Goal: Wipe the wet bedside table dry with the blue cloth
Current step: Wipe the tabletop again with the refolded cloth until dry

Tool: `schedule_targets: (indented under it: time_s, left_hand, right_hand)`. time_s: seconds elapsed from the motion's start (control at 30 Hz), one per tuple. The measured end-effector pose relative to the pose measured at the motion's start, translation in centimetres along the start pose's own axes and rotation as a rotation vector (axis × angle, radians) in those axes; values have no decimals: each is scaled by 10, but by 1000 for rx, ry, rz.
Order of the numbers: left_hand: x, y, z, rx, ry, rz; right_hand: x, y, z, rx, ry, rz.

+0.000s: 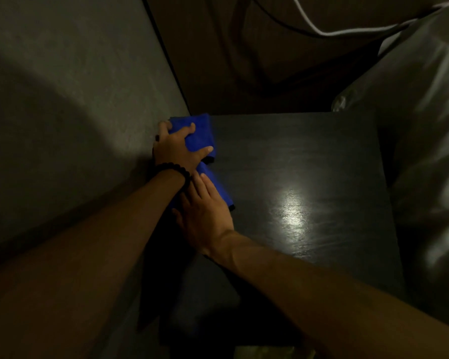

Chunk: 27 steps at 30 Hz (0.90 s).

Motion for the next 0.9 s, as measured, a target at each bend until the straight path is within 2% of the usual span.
schedule_targets:
  time_s: [0.13, 0.37, 0.5, 0.57, 0.63, 0.73, 0.83, 0.9]
  left_hand:
    - [-2, 1, -1, 12, -12, -4]
    - [2, 4, -2, 29, -32, -10]
    - [4, 7, -2, 50, -32, -12]
    - [4, 12, 4, 84, -41, -94]
    - [6, 17, 10, 106, 4, -207]
    - [8, 14, 9, 127, -21, -170]
    - [10, 7, 12, 6, -33, -170]
    - [10, 4, 19, -29, -86, -149]
  right_hand:
    - [0, -3, -4, 87, -142, 76]
    - [-17, -6, 5, 112, -438, 104]
    - [-28, -9, 15, 132, -536, 104]
    - [-29, -12, 17, 142, -543, 138]
    - [-19, -15, 19, 150, -489, 190]
    - [15, -15, 19, 125, -242, 130]
    - [43, -10, 15, 164, 26, -36]
    - [50, -6, 7, 209, 83, -39]
Point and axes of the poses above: each hand's wrist, its own z-axis away from the middle knuckle, its own y-axis out of the palm, x = y × z, the point moved 1 cm from there along -z, towards the middle knuckle, and after that the axes turned 7 degrees about -y, right-handed, at the moved point
